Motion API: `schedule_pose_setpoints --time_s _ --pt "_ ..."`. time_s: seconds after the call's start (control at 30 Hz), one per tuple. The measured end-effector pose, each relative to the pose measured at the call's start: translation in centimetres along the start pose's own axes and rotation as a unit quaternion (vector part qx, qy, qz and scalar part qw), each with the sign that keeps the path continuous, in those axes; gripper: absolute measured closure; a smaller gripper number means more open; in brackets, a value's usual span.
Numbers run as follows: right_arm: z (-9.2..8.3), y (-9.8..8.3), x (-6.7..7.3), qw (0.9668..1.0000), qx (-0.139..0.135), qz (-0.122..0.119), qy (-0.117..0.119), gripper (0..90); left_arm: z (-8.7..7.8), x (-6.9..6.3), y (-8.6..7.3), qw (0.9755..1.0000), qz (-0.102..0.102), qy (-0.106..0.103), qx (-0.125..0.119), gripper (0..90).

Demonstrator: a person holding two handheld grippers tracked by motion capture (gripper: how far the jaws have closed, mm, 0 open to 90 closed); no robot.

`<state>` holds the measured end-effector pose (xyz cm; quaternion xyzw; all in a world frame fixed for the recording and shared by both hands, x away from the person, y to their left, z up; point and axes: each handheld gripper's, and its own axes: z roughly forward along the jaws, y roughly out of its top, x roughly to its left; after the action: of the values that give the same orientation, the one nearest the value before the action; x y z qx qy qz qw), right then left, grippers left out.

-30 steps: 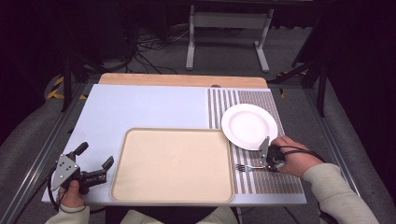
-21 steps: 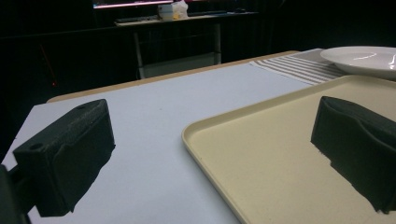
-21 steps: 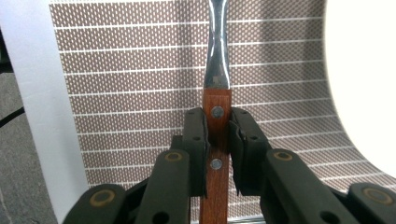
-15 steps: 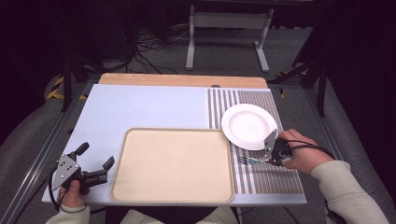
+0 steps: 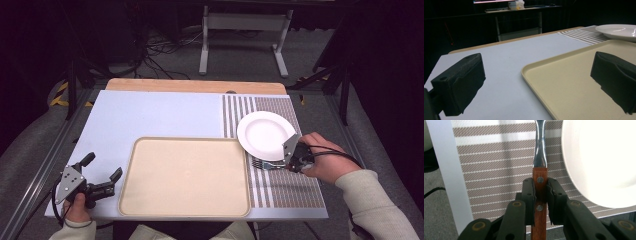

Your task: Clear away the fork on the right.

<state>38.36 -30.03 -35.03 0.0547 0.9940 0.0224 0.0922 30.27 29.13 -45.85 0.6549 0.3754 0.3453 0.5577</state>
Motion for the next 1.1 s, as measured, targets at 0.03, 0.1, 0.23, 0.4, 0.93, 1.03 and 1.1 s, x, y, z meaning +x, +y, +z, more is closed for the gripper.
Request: schedule_pose_setpoints --time_s 0.03,0.1,0.23,0.4,0.93,1.03,1.1 --pt "0.0 0.0 0.0 1.0 0.0 0.0 0.0 77.6 0.0 0.0 0.0 1.0 0.0 0.0 0.0 0.0" --pt "-0.2 0.4 -0.1 1.0 -0.007 0.004 -0.002 77.6 0.0 0.0 0.0 1.0 0.0 0.0 0.001 0.0" --pt "-0.5 1.3 -0.1 0.9997 -0.011 0.02 -0.002 77.6 0.0 0.0 0.0 1.0 0.001 -0.001 0.0 0.0" --pt "-0.9 2.7 -0.2 0.9988 -0.031 0.037 -0.004 77.6 0.0 0.0 0.0 1.0 0.001 -0.001 0.0 0.0" --pt "-1.2 7.3 -0.1 0.9817 -0.096 0.162 0.03 77.6 0.0 0.1 0.0 1.0 0.001 -0.002 -0.002 0.0" --pt "-1.2 8.0 0.0 0.9764 -0.103 0.186 0.041 77.6 0.0 0.1 0.0 1.0 0.001 -0.002 -0.002 0.0" --pt "-1.2 8.5 0.1 0.9722 -0.108 0.201 0.051 77.6 0.0 0.1 0.1 1.0 0.001 -0.002 -0.002 0.0"
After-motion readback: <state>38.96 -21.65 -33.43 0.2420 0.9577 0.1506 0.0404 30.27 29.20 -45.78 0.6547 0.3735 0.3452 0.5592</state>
